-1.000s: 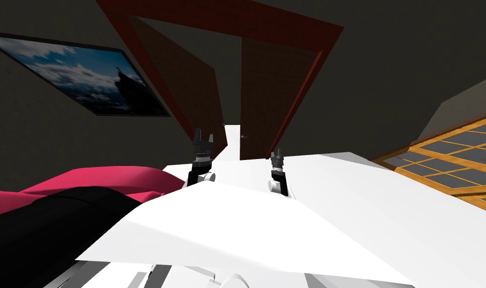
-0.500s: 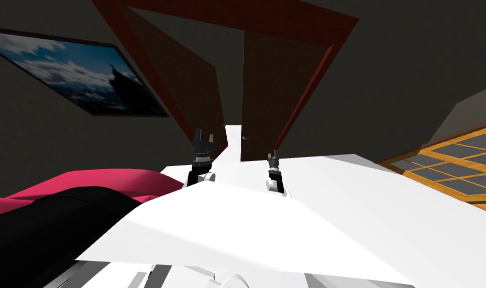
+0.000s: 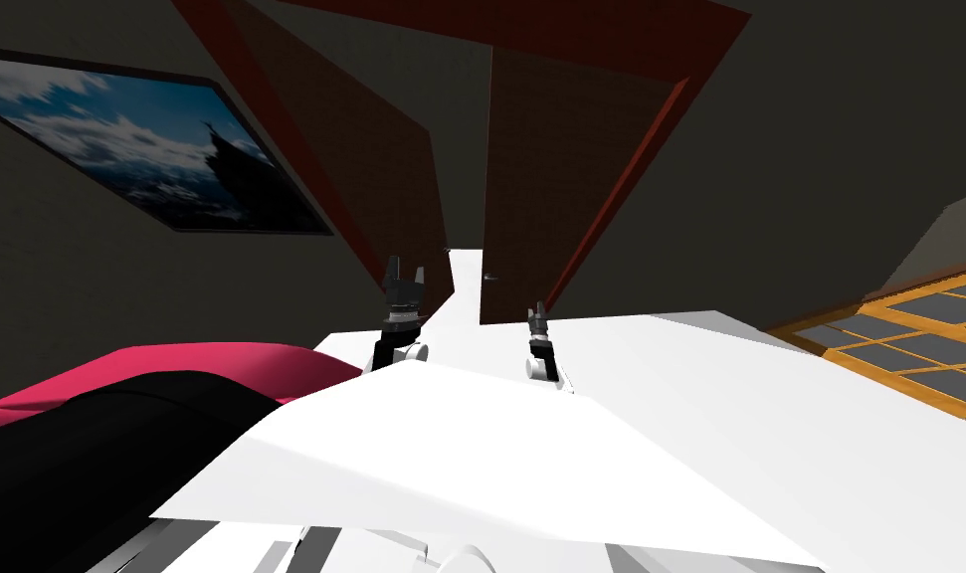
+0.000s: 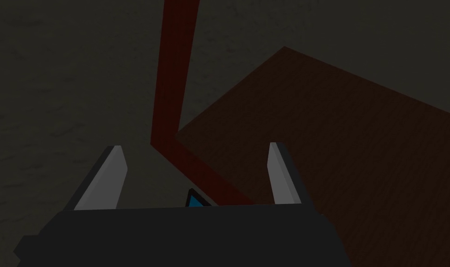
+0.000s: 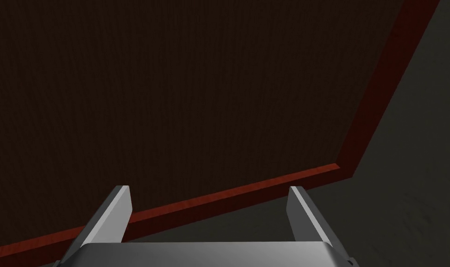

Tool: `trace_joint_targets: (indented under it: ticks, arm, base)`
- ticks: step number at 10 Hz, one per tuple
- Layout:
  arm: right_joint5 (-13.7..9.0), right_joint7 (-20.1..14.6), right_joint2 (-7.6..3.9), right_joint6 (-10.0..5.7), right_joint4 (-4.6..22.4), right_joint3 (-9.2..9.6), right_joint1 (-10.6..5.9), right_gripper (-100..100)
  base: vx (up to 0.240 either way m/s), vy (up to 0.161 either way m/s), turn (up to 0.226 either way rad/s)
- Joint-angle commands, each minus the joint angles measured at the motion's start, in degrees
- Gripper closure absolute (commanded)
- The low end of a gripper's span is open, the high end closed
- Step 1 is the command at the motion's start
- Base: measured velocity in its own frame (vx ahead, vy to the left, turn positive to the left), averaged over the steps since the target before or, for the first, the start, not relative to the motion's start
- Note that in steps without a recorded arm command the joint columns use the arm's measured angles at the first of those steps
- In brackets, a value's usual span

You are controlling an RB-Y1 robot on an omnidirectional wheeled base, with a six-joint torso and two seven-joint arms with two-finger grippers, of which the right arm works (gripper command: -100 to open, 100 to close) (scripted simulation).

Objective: Push the door open

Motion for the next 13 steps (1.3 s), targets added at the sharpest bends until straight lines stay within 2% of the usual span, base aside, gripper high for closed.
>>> trace_joint_targets:
  ticks: [1,2,8,9,10,13]
  arm:
    - [0.00,0.50,0.30,-0.36,2.86,0.40,-1.17,-100]
    - [0.00,0.50,0.30,-0.36,3.27,0.40,-1.17,-100]
    - [-0.28,1.50,0.83,-2.63,14.58,1.48,-5.68,-100]
    - [-0.32,1.66,0.97,-2.99,16.19,1.65,-6.40,-100]
    - [-0.32,1.66,0.97,-2.99,16.38,1.65,-6.40,-100]
    - [-0.45,2.13,1.38,-4.06,21.71,2.16,-8.53,-100]
  base:
    - [0.116,0.039,0.026]
    - [0.066,0.027,0.006]
    - [0.088,0.034,0.022]
    - [0.111,0.033,0.021]
    - [0.069,0.023,0.007]
    - [0.071,0.028,0.021]
